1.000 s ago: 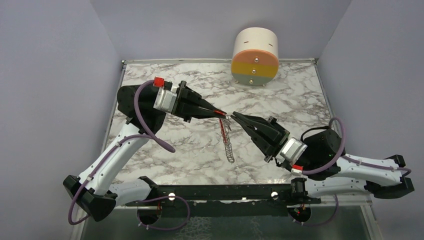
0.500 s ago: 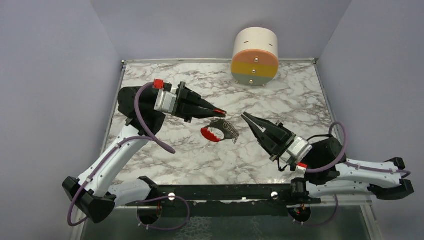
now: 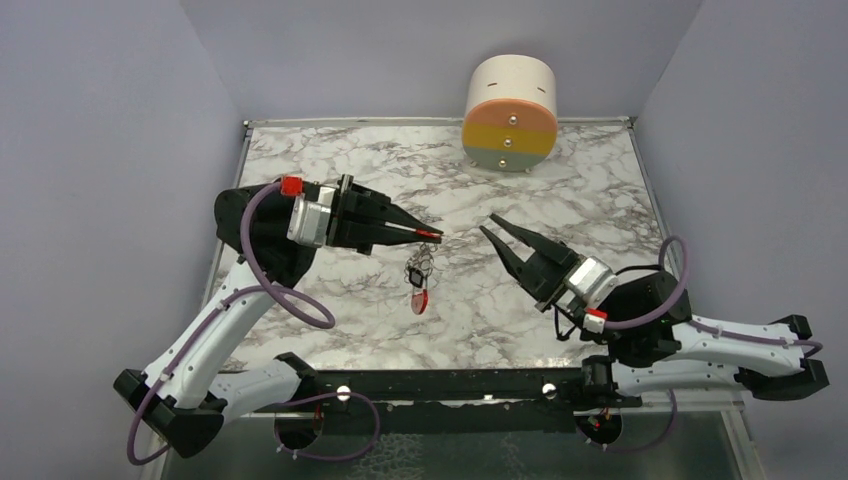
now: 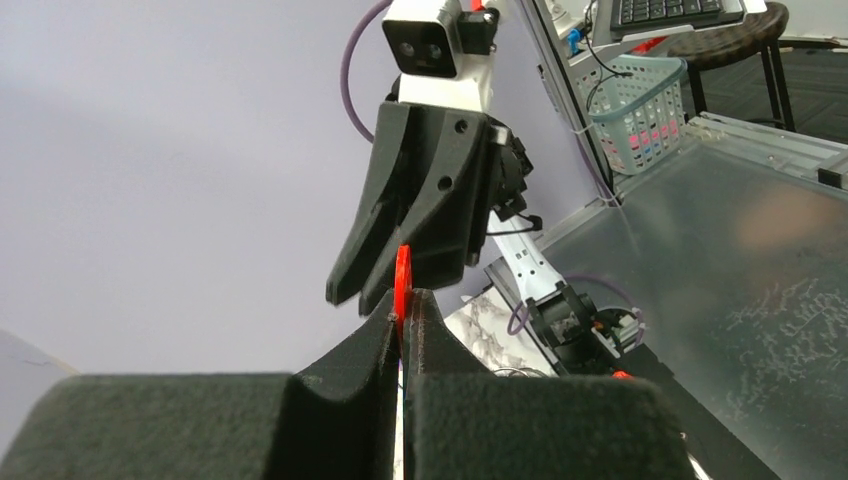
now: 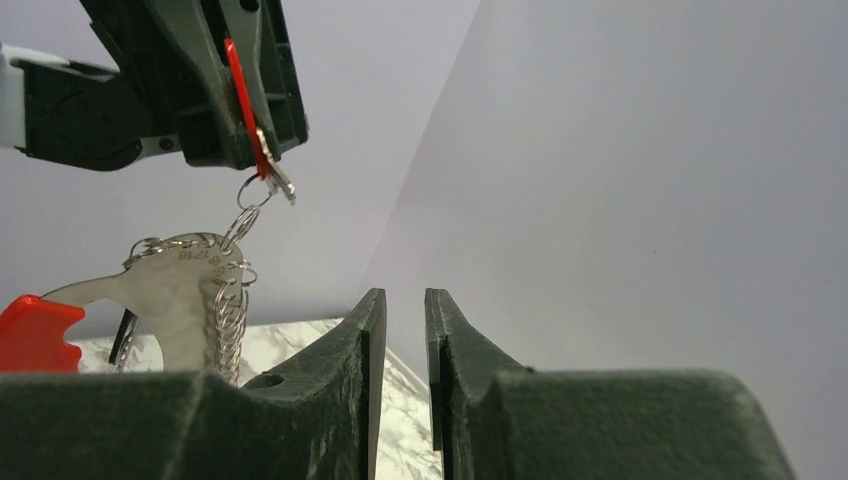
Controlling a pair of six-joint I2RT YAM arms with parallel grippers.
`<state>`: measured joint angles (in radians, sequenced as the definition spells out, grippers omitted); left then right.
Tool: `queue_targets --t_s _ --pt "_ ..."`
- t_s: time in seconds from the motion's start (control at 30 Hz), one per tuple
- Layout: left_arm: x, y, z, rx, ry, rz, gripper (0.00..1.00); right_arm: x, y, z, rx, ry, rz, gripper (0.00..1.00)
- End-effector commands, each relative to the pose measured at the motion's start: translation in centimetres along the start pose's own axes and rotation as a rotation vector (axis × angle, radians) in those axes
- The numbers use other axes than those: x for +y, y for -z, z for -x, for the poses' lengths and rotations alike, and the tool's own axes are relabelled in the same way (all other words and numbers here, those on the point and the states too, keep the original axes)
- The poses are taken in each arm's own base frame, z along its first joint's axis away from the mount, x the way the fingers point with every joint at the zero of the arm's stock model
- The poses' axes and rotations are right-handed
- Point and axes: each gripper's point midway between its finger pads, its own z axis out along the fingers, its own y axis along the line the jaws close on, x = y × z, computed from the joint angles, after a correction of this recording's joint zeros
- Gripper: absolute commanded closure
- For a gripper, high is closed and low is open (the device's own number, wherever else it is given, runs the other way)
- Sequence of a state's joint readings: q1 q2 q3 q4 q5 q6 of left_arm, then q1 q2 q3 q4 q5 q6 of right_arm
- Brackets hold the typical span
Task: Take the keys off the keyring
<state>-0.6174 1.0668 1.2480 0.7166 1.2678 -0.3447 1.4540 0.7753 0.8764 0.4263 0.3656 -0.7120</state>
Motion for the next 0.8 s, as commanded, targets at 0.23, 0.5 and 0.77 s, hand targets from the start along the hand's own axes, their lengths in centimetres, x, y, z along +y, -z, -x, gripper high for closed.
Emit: queue_targets --t_s 0.23,0.5,0.77 --pt "-0.9 0.1 2.3 -0.034 -0.054 0.026 1.00 0.5 1.2 5.3 -0.153 -0.129 0.173 0.73" --pt "-0.1 0.0 2.0 -0.040 -0.037 0.049 1.00 4.0 0.0 3.4 -0.141 -0.195 0.214 0.83" --pt "1.8 0.1 0.5 -0.043 -0.037 0.122 1.00 6.6 -0.4 1.9 -0.148 -0.242 0.244 0.88"
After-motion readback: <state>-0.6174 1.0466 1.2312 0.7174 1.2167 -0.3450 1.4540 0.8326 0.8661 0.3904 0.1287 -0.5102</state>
